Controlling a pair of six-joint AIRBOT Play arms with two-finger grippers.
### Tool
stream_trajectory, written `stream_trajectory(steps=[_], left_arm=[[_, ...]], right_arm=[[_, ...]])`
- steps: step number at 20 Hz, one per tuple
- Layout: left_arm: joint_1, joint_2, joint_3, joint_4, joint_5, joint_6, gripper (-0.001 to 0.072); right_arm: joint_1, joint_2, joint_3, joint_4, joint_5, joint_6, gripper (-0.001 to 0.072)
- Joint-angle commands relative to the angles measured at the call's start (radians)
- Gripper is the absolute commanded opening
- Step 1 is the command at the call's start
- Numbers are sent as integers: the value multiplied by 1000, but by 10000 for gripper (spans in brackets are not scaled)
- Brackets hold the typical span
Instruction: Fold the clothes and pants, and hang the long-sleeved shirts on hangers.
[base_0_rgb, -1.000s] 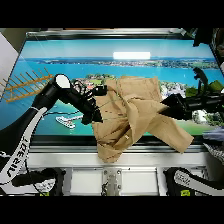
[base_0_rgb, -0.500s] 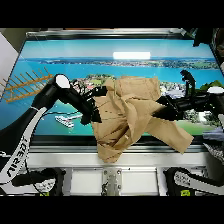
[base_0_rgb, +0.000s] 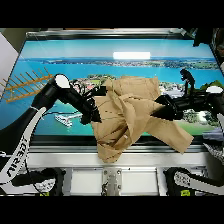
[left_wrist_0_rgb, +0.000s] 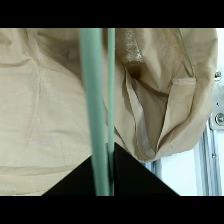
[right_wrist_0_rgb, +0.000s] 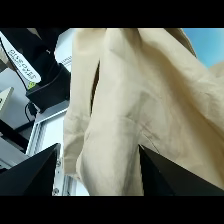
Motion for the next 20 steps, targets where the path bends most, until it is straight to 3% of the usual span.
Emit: stream_trajectory(steps=[1, 6, 7, 8, 9, 20], left_arm=[[-1, 0, 1, -1, 3, 0, 12], [-1, 0, 1, -2, 3, 0, 11], [-1, 0, 1, -2, 3, 0, 12], [-1, 0, 1, -2, 3, 0, 12], [-1, 0, 1, -2, 3, 0, 12], [0, 0, 1, 3, 3, 0, 12]], right_arm=[[1, 0, 0, 24, 2, 1, 539], [1, 0, 0, 24, 2, 1, 532], [1, 0, 0, 24, 1, 1, 427], [1, 0, 0, 24, 2, 1, 191], [1, 0, 0, 24, 2, 1, 10], [1, 0, 0, 24, 0, 1, 13]])
